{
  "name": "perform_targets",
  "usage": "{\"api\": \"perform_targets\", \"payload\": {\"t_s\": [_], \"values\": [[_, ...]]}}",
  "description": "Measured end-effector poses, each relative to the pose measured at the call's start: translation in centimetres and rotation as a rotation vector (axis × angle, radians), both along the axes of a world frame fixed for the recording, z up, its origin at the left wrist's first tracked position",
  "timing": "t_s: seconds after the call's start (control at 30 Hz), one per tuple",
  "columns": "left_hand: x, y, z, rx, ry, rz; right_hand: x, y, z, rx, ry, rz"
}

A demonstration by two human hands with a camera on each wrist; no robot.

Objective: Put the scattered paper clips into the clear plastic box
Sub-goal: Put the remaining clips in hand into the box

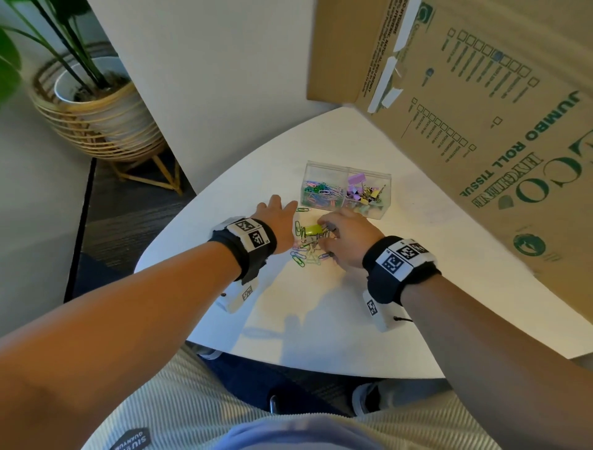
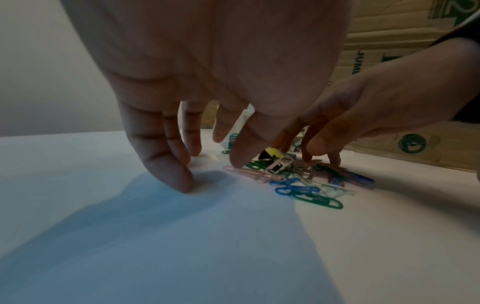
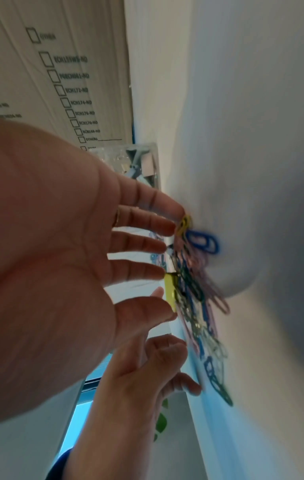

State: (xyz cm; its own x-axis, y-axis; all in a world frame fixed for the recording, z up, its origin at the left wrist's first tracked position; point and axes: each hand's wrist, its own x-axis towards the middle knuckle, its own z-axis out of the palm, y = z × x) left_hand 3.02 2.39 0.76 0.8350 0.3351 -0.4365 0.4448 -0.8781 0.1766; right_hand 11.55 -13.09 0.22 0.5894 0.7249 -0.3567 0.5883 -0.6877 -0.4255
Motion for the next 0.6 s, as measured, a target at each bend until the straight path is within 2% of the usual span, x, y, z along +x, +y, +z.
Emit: {"api": "perform_targets", "payload": {"t_s": [0.13, 0.27, 0.37, 0.47, 0.6], "values": [[0.2, -0.5, -0.4, -0.038, 0.011, -0.033, -0.1, -1.2, 0.3, 0.055, 0.033, -0.057], [-0.2, 0.3, -0.7, -0.162, -0.038, -0.001, -0.1, -2.9, 0.6, -0.158, 0.012, -0.048], [-0.8, 1.3, -0.3, -0.133, 0.005, -0.018, -0.1, -3.5, 0.4, -0.318, -0.010, -0.061], [-0.7, 1.0, -0.3, -0.080, 0.075, -0.049, -0.7, -2.6, 0.4, -0.364, -0.030, -0.043], [-0.4, -0.1, -0.7, -0.230, -0.013, -0.054, -1.5, -1.1, 0.4, -0.330, -0.034, 0.002]]}}
